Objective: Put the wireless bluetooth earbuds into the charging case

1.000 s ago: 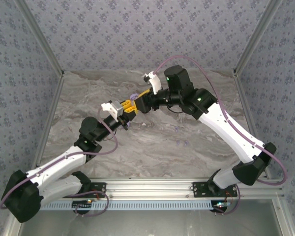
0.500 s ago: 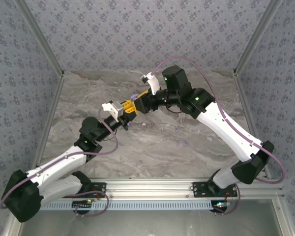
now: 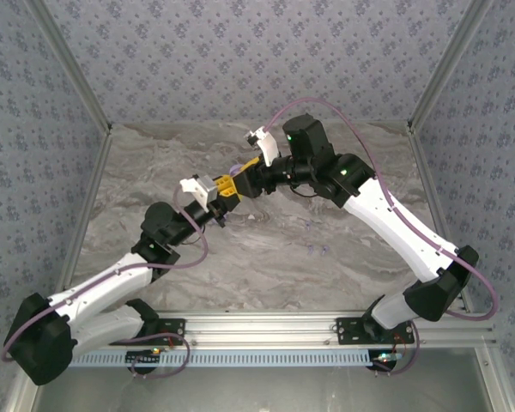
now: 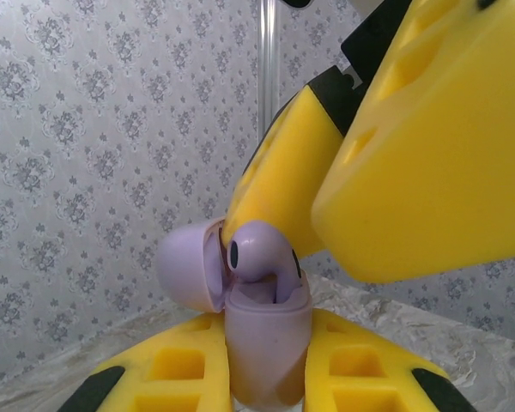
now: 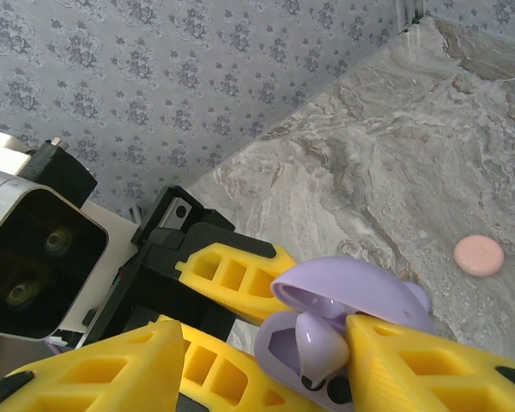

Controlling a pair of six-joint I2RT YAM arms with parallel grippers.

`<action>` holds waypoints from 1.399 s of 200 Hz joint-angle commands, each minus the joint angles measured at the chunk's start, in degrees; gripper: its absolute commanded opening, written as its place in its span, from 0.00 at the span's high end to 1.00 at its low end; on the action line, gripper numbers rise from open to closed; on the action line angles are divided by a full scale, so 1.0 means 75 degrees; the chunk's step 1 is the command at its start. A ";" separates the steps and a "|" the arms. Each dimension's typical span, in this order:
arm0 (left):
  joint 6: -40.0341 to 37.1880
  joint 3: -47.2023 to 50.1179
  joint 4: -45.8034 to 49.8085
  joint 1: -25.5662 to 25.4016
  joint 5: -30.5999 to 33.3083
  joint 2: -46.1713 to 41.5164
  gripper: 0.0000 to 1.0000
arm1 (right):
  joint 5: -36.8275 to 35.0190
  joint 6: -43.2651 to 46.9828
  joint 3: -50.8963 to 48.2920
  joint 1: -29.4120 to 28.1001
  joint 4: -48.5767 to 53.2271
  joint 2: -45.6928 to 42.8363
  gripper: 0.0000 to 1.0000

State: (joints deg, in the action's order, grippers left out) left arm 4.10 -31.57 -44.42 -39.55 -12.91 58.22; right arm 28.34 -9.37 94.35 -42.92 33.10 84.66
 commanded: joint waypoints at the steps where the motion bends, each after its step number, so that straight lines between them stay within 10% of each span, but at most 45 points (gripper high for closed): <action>1: 0.0162 -0.0378 -0.0122 -0.0034 -0.0155 0.0114 1.00 | 0.0193 0.0211 0.0386 -0.0102 0.0075 0.0030 0.44; 150: 0.0321 -0.0456 -0.0264 -0.0030 -0.0313 0.0394 1.00 | -0.0787 0.0666 0.0621 0.0140 0.0431 -0.0387 0.36; 219: 0.0112 -0.0299 -0.0030 -0.0031 -0.0082 0.0242 1.00 | -0.1937 -0.0368 -0.1192 0.2105 0.1549 -0.1527 0.37; 280: 0.0072 -0.0243 0.0081 -0.0030 -0.0013 0.0183 1.00 | -0.2859 -0.0720 -0.2796 0.2754 0.2442 0.0025 0.43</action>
State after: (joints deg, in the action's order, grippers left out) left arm 5.41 -33.19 -43.33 -39.55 -13.65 60.86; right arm 10.79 -12.82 76.55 -22.81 46.46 78.94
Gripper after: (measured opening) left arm 0.184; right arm 0.588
